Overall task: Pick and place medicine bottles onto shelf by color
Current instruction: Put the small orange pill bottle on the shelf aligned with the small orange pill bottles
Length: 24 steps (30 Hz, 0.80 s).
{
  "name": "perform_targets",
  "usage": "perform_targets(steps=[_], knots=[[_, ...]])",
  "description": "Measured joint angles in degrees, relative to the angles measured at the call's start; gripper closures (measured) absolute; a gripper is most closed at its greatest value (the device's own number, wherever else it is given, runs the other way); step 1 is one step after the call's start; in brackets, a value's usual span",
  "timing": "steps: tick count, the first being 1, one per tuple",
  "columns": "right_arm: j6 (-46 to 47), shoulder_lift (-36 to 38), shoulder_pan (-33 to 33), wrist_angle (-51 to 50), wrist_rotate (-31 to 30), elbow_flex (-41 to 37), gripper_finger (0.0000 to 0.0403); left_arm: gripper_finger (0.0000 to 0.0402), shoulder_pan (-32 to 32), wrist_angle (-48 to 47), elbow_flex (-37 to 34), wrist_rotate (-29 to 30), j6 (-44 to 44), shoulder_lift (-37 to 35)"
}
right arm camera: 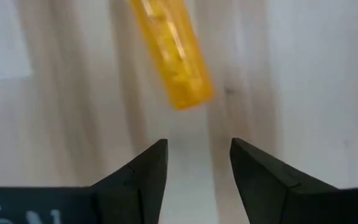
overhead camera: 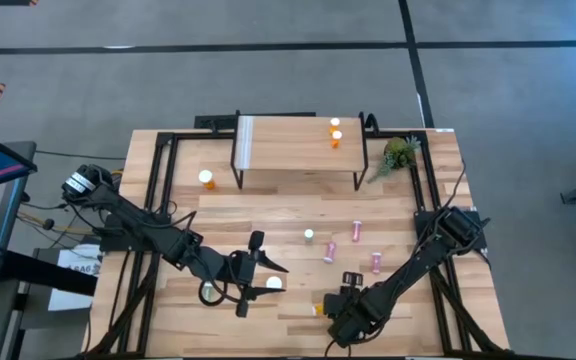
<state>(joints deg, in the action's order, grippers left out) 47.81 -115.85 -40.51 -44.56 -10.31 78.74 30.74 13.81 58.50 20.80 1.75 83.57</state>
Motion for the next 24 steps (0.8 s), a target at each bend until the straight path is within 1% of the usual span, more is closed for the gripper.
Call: perform_targets(steps=[5,15,24], knots=[[-4.0,0.0,0.7,-1.1,-1.6,1.2,0.0197,0.0221,0.0,-0.8,0.0,0.0,0.9,0.0],[-12.6,0.0,2.6,4.2,-1.5,1.4,0.0188,0.0221,0.0,-0.5,-1.0,0.0,1.4,0.0],[-14.3,0.0,3.2,6.8,-0.1,1.4,0.0188,0.0221,0.0,-0.2,-1.6,0.1,2.1,0.0]])
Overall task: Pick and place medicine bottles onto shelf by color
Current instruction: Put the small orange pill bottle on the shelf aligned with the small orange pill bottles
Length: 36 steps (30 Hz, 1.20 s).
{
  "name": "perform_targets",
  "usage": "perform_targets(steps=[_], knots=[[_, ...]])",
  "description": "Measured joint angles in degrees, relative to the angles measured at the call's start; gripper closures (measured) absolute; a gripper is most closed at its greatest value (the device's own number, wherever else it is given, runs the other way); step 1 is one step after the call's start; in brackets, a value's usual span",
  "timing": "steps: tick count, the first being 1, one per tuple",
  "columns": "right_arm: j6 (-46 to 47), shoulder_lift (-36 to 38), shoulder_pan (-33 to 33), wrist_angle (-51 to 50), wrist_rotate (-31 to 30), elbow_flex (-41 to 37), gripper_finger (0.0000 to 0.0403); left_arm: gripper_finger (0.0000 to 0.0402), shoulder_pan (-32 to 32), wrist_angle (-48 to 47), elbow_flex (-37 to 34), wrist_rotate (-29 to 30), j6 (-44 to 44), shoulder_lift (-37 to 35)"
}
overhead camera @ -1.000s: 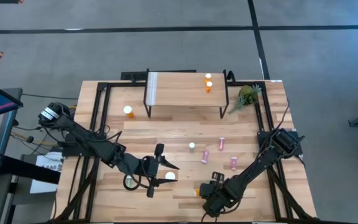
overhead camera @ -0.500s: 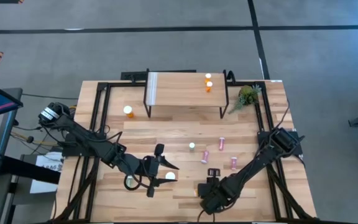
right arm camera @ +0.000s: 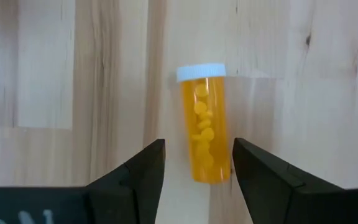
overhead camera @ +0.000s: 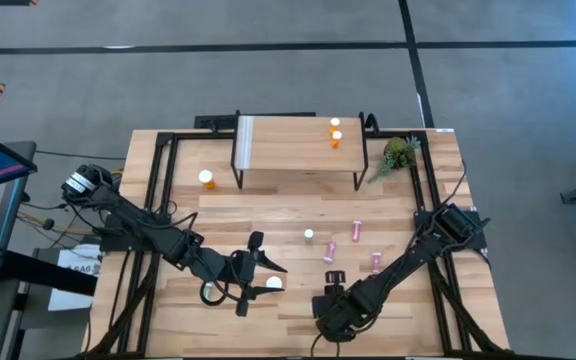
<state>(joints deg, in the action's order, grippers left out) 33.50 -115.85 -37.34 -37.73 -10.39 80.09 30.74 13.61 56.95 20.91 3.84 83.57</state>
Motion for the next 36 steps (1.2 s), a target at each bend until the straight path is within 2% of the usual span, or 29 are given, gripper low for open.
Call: perform_targets(steps=[27,36], knots=[[2.3,-0.6,0.1,6.9,1.3,-3.7,0.0190,0.0221,0.0,0.0,0.0,0.1,-0.1,0.0],[2.5,-1.2,0.1,7.2,1.2,-3.6,0.0257,0.0221,0.0,-0.1,0.0,0.1,-0.1,0.0]])
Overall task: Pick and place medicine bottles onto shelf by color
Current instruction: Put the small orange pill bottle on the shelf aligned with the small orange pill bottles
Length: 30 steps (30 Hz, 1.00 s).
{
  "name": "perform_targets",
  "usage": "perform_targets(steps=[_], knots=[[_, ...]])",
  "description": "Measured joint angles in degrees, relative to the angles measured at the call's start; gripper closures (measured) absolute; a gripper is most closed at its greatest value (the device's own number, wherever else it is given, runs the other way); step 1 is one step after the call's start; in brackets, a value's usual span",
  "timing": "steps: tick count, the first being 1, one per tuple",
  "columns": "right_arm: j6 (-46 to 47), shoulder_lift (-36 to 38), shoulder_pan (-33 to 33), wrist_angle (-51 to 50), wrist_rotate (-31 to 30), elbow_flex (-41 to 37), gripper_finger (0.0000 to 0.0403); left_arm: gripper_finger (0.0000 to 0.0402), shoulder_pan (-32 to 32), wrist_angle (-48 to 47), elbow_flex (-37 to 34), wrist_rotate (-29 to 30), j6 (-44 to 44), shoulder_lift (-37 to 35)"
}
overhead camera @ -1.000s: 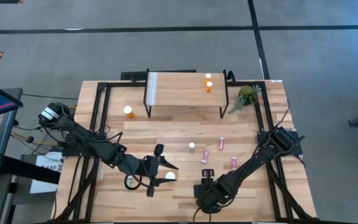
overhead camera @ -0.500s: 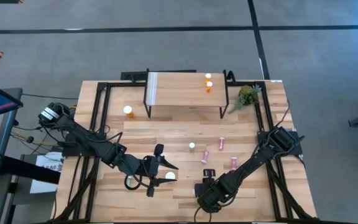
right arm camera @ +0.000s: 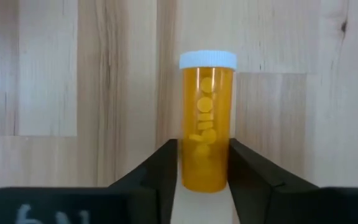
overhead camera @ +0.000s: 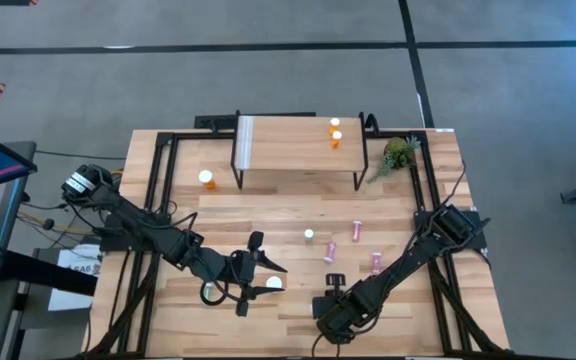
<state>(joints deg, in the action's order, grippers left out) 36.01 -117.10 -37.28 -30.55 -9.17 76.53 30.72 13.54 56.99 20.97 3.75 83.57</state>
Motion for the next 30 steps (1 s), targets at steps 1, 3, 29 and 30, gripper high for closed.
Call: perform_targets(steps=[1,3,29,30], knots=[[0.0,0.1,0.0,0.0,0.0,0.0,0.0264,0.0221,0.0,0.0,0.0,0.0,0.0,0.0],[0.0,0.2,0.0,0.1,0.0,0.0,0.0276,0.0221,0.0,0.0,0.0,0.0,0.0,0.0],[4.2,1.1,-1.1,4.6,-3.7,-0.3,0.0284,0.0221,0.0,-0.1,0.0,0.0,0.4,0.0],[4.1,1.3,-1.2,4.6,-4.8,-0.3,0.0284,0.0221,0.0,-0.1,0.0,0.0,0.4,0.0]])
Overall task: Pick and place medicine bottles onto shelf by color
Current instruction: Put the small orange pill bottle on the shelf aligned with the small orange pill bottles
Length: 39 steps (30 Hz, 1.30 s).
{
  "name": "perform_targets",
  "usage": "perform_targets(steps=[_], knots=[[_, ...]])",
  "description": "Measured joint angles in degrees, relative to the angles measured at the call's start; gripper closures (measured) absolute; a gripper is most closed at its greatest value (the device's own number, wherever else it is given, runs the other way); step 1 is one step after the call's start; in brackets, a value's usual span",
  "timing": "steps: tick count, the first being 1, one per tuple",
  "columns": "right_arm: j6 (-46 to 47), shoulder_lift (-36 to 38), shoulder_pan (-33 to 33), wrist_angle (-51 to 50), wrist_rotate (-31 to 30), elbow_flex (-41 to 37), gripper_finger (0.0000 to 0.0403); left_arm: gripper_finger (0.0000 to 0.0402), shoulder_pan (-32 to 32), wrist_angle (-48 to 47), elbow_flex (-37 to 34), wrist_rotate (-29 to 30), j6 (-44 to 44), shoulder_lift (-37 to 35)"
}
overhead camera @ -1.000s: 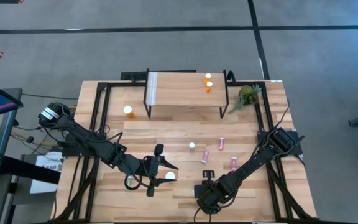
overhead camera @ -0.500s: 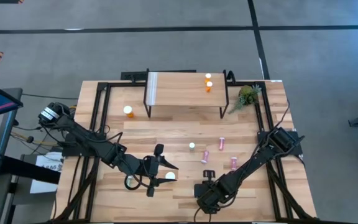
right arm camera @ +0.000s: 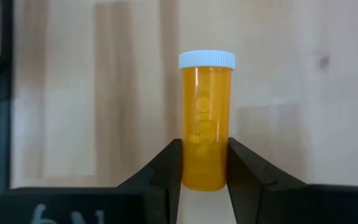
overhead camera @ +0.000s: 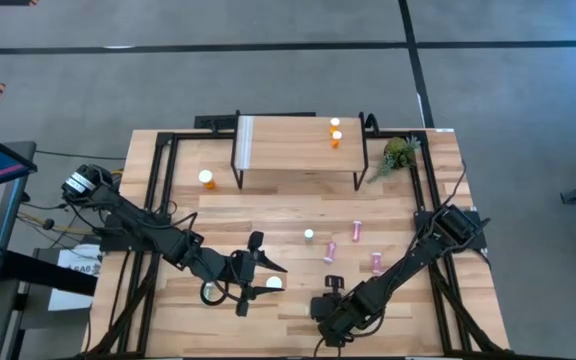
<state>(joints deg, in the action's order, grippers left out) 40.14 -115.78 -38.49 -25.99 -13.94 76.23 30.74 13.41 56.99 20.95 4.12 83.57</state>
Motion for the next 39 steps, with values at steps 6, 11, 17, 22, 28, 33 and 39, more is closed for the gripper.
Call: perform_targets(steps=[6,11,17,22,28,33,39], knots=[[-0.2,3.8,-0.7,0.3,-6.3,-0.9,0.0284,0.0221,0.0,-0.7,0.0,0.0,0.5,0.0],[0.4,10.2,-1.3,4.4,-12.3,-6.5,0.0284,0.0221,0.0,-1.4,0.0,0.0,1.2,0.0],[-2.3,17.9,-1.3,17.5,-19.4,-15.4,0.0284,0.0221,-0.2,-3.1,0.0,0.2,2.7,0.0],[-8.4,20.7,-0.7,28.3,-22.0,-19.8,0.0284,0.0221,-0.5,-3.5,0.0,0.9,2.8,0.0],[-17.9,19.9,0.2,40.3,-22.8,-20.1,0.0284,0.0221,-0.6,-3.4,0.0,2.5,1.0,0.0],[-25.7,19.9,0.2,47.0,-24.2,-20.1,0.0284,0.0221,0.0,-2.1,0.0,2.7,-2.0,0.0],[-28.1,20.7,0.3,48.4,-25.5,-20.1,0.0284,0.0221,0.9,0.4,-0.6,3.6,-4.7,0.0]])
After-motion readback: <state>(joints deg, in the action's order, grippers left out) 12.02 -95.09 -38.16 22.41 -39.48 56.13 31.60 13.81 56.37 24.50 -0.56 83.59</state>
